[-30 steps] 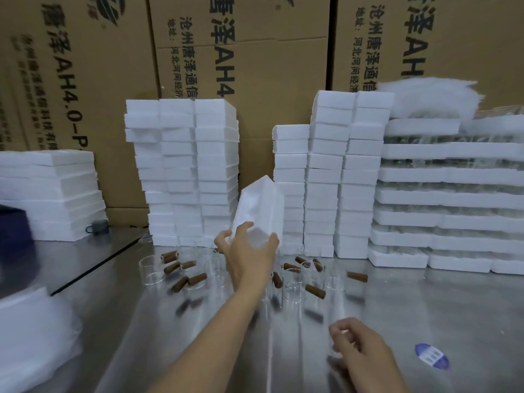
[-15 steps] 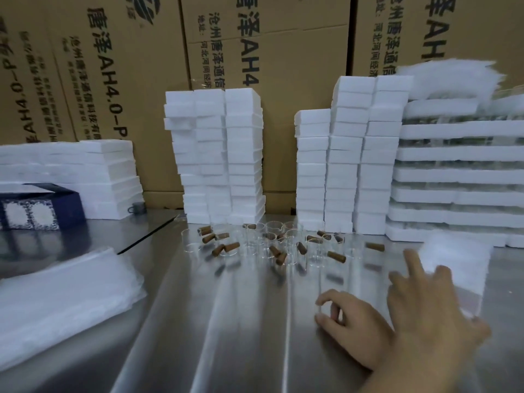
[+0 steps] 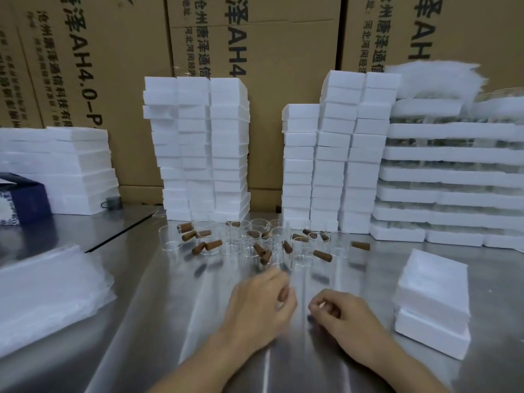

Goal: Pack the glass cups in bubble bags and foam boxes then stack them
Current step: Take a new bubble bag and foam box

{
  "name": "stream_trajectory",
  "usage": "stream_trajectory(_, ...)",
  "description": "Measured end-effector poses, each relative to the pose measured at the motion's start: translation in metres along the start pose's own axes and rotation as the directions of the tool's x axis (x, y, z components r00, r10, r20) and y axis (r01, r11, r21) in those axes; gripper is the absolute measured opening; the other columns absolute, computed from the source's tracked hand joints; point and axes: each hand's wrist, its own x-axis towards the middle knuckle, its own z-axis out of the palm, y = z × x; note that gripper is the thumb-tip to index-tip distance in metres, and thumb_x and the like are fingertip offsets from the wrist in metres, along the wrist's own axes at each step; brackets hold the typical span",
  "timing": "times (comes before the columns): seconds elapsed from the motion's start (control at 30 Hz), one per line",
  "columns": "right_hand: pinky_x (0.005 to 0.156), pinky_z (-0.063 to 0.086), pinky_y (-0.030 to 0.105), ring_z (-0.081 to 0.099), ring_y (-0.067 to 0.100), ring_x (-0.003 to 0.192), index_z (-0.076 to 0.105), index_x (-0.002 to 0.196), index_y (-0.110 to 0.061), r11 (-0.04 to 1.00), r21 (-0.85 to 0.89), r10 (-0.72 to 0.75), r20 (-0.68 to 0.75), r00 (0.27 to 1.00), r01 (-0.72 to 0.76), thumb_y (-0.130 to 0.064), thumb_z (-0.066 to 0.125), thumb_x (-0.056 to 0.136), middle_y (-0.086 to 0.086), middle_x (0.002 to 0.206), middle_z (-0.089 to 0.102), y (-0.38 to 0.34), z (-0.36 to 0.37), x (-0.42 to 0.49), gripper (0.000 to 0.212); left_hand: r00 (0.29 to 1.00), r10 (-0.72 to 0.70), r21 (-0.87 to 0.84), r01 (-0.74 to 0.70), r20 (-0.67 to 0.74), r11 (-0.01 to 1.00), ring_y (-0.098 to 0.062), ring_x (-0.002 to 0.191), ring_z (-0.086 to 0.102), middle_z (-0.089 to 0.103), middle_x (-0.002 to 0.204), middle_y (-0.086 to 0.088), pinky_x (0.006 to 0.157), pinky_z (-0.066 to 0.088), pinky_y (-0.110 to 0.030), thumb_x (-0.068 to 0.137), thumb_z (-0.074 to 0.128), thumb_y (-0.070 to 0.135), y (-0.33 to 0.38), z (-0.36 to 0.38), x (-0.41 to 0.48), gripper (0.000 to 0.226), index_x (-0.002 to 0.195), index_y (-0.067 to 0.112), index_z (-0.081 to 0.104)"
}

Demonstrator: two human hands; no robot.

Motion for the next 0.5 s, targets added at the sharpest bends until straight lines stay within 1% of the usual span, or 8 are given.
stream_trajectory(0.03,0.065,0.049,0.026,0.057,0.005,0.057,0.071,0.086,-0.037,0.995,0.095,0.039,0.015,0.999,-0.041,-0.023,0.071,0.096,0.003,0.071,0.069,-0.001,0.004,0.012,0.018,0.997,-0.07,-0.039,0.071,0.03,0.997,-0.013,0.064,0.048,0.049,0.067,0.005,0.063,0.042,-0.032,0.097,0.06,0.035,-0.018,0.004,-0.003,0.034,0.073,0.016,0.046)
stream_trajectory(0.1,0.061,0.051,0.024,0.061,0.008,0.055,0.068,0.093,-0.042,0.983,0.18,0.046,-0.073,0.996,-0.033,-0.024,0.07,0.097,0.002,0.072,0.068,0.009,0.001,0.026,0.018,0.985,-0.173,-0.156,0.17,-0.007,0.973,-0.015,0.057,0.042,0.044,0.058,0.002,0.055,0.036,-0.028,0.092,0.06,0.032,-0.032,0.013,0.002,0.034,0.072,0.013,0.04)
stream_trajectory(0.13,0.064,0.055,0.028,0.065,0.011,0.056,0.066,0.099,-0.041,0.972,0.229,0.084,-0.111,0.99,-0.057,-0.024,0.069,0.098,0.001,0.075,0.068,0.01,0.002,0.028,0.018,0.975,-0.216,-0.191,0.203,-0.047,0.96,-0.016,0.056,0.038,0.042,0.058,0.0,0.054,0.033,-0.028,0.091,0.059,0.032,-0.031,0.019,0.008,0.034,0.072,0.013,0.038)
stream_trajectory(0.17,0.069,0.058,0.035,0.067,0.014,0.058,0.063,0.105,-0.041,0.974,0.211,0.115,-0.133,0.984,-0.085,-0.023,0.068,0.098,-0.001,0.08,0.068,0.014,0.006,0.031,0.019,0.972,-0.227,-0.22,0.208,-0.065,0.953,-0.018,0.057,0.036,0.041,0.058,-0.002,0.054,0.033,-0.03,0.089,0.059,0.031,-0.025,0.022,0.011,0.033,0.072,0.013,0.037)
stream_trajectory(0.23,0.077,0.057,0.039,0.07,0.015,0.07,0.056,0.118,-0.036,0.987,0.103,0.143,-0.225,0.964,-0.122,-0.024,0.065,0.099,-0.007,0.102,0.066,0.021,0.007,0.044,0.024,0.984,-0.175,-0.221,0.167,-0.015,0.961,-0.024,0.06,0.038,0.044,0.062,-0.007,0.056,0.038,-0.037,0.086,0.058,0.032,-0.009,0.031,0.014,0.03,0.075,0.012,0.04)
stream_trajectory(0.33,0.083,0.051,0.037,0.066,0.024,0.103,0.047,0.137,-0.031,0.978,-0.175,0.059,-0.296,0.953,-0.115,-0.031,0.06,0.1,-0.005,0.135,0.05,0.017,0.009,0.068,0.039,0.997,-0.058,-0.107,0.063,0.047,0.992,-0.028,0.065,0.045,0.048,0.063,-0.009,0.062,0.046,-0.04,0.086,0.055,0.036,-0.002,0.033,0.009,0.032,0.074,0.01,0.041)
stream_trajectory(0.4,0.085,0.055,0.043,0.063,0.028,0.117,0.037,0.149,-0.03,0.949,-0.304,0.002,-0.259,0.966,-0.083,-0.035,0.056,0.1,-0.004,0.155,0.036,0.019,0.018,0.078,0.053,0.996,-0.074,-0.118,0.079,0.047,0.99,-0.029,0.067,0.043,0.046,0.063,-0.009,0.061,0.045,-0.039,0.086,0.055,0.037,-0.003,0.028,0.007,0.033,0.074,0.01,0.04)
stream_trajectory(0.5,0.095,0.053,0.045,0.055,0.027,0.136,0.014,0.162,-0.039,0.932,-0.342,0.048,-0.215,0.976,-0.121,-0.044,0.052,0.102,-0.007,0.173,0.012,0.021,0.02,0.093,0.071,0.999,-0.048,-0.081,0.046,-0.02,0.996,-0.027,0.063,0.041,0.043,0.059,-0.007,0.056,0.042,-0.036,0.09,0.056,0.039,-0.007,0.003,0.005,0.039,0.068,0.012,0.037)
